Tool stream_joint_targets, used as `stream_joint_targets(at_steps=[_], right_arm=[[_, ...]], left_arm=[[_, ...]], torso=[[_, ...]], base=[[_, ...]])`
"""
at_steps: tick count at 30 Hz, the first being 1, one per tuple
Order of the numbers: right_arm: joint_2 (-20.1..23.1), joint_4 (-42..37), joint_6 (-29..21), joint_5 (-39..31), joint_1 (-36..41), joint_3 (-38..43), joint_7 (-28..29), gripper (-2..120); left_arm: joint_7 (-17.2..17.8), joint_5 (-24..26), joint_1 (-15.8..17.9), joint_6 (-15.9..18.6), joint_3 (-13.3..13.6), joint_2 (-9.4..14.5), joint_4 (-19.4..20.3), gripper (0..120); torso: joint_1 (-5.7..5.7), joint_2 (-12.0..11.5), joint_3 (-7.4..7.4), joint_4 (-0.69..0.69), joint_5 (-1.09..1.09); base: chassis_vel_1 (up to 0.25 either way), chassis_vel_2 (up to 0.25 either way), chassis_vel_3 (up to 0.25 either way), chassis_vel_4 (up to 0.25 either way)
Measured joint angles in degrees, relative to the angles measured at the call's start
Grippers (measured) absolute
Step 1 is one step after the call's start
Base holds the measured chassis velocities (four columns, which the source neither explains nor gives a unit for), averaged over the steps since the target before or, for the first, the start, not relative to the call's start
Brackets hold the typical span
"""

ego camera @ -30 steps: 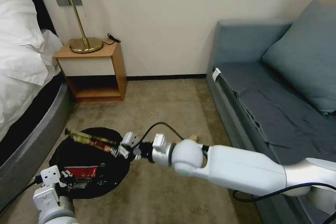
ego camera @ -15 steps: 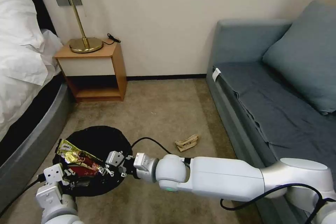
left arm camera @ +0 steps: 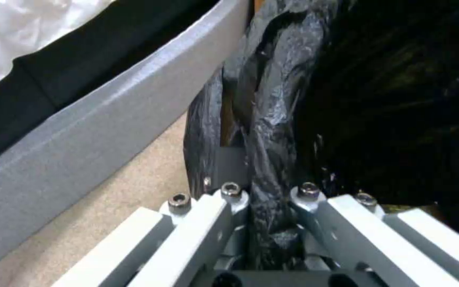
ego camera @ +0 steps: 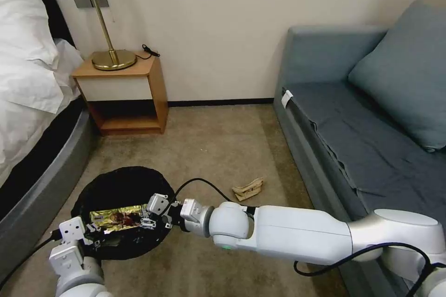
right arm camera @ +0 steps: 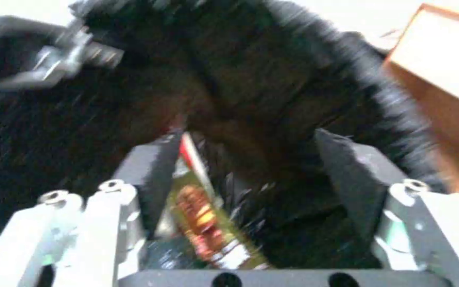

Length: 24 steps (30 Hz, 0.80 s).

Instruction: Pick up the trash bin, then pick up the garbage on the floor and place it into the trash bin.

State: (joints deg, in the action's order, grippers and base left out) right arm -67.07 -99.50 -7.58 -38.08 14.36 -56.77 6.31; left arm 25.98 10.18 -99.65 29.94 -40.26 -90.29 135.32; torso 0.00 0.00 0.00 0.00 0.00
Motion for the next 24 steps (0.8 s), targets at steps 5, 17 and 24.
stream_joint_targets(at_steps=[5, 17, 24], right_arm=[[1.01, -2.61, -0.93, 1.91, 2.63, 7.15, 2.78, 86], [11.72, -22.47, -0.35, 9.3, 31.38, 49.81, 14.22, 100], [8.23, -30.76, -0.6, 16.87, 53.14, 65.97, 17.94, 100]], left_arm=[[-0.02, 0.07, -0.26, 0.0, -0.05, 0.0, 0.03, 3], [-0.04, 0.39, -0.47, -0.32, 0.65, 0.55, 0.09, 3], [-0.08, 0.54, -0.87, -0.93, 0.79, 0.89, 0.32, 3]], torso=[[0.0, 0.0, 0.0, 0.01, 0.0], [0.0, 0.0, 0.0, 0.01, 0.02], [0.0, 0.0, 0.0, -0.02, 0.01]], base=[[0.0, 0.0, 0.0, 0.0], [0.0, 0.0, 0.0, 0.0], [0.0, 0.0, 0.0, 0.0]])
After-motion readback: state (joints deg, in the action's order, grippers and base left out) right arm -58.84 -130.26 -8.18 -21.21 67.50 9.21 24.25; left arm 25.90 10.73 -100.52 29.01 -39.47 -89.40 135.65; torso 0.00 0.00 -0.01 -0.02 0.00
